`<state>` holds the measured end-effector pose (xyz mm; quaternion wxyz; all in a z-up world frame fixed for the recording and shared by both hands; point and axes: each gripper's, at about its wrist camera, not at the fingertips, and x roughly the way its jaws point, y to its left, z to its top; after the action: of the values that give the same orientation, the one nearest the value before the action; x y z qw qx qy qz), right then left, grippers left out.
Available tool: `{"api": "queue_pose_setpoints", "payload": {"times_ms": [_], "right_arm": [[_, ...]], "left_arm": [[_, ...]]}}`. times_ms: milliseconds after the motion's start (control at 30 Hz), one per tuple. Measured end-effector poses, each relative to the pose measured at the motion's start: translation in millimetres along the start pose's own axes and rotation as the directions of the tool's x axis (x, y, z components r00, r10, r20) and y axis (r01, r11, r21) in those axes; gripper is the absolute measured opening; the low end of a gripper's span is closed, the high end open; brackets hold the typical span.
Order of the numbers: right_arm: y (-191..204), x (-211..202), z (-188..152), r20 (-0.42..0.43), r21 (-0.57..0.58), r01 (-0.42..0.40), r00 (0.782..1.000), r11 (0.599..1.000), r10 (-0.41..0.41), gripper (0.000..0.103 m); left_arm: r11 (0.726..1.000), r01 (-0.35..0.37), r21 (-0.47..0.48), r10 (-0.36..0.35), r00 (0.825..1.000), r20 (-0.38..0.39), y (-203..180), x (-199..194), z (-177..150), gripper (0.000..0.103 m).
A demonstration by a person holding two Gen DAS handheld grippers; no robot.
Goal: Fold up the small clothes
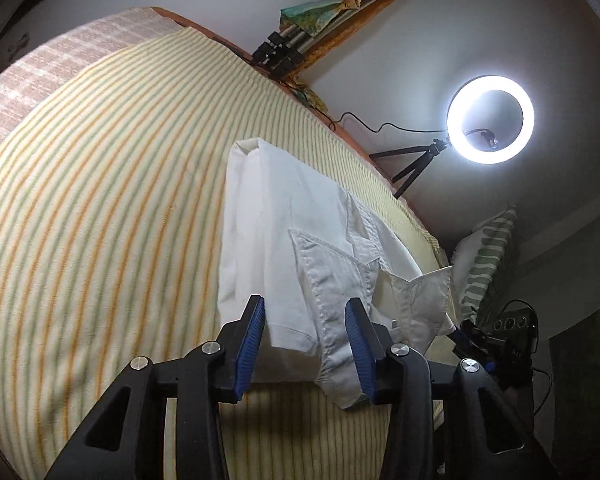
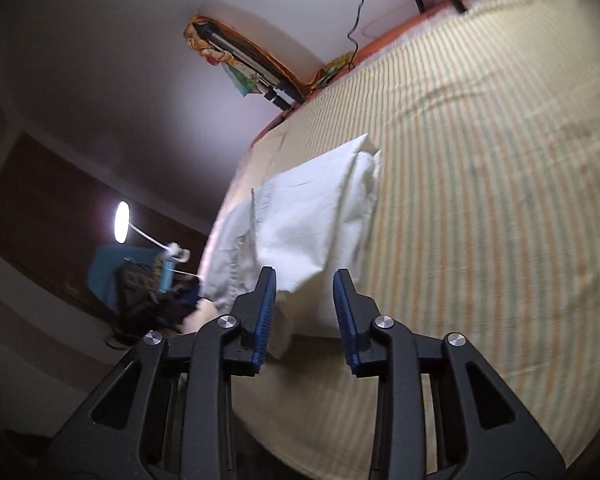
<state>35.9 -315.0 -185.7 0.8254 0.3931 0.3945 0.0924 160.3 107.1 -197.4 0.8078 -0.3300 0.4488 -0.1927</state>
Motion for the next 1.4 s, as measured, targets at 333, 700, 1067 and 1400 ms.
{"api": "queue_pose_setpoints", "payload": {"times_ms": [333,700,1067,1400], "right_arm": [[-9.3,37.5,-1.1,-0.058,0.124,-0.106,0.992,0.987,0.114,0.009],[-11.7,34.1,-28.6,-0.091,0.02,0.041,0.995,0.999,-0.039,0.004],[22.2,24.2,-21.3,-0.137,-0.184,0.19,0.967,0.964,-0.216,0.006],[96.9,35.5,36.8,0.028,-0.411,0.236,0.969,0.881,-0.246,0.015]], "left_arm": [[0.996,0.073,-0.056,-0.078,0.994,-0.082,-1.8,12.1,14.7,0.002],[0.999,-0.025,-0.026,0.021,0.992,-0.127,18.5,15.0,2.9,0.002],[0.998,-0.058,0.038,0.061,0.995,-0.075,5.4,-13.2,4.7,0.023],[0.935,-0.209,0.285,0.186,0.977,0.106,-69.0,-9.2,62.2,0.035]]}}
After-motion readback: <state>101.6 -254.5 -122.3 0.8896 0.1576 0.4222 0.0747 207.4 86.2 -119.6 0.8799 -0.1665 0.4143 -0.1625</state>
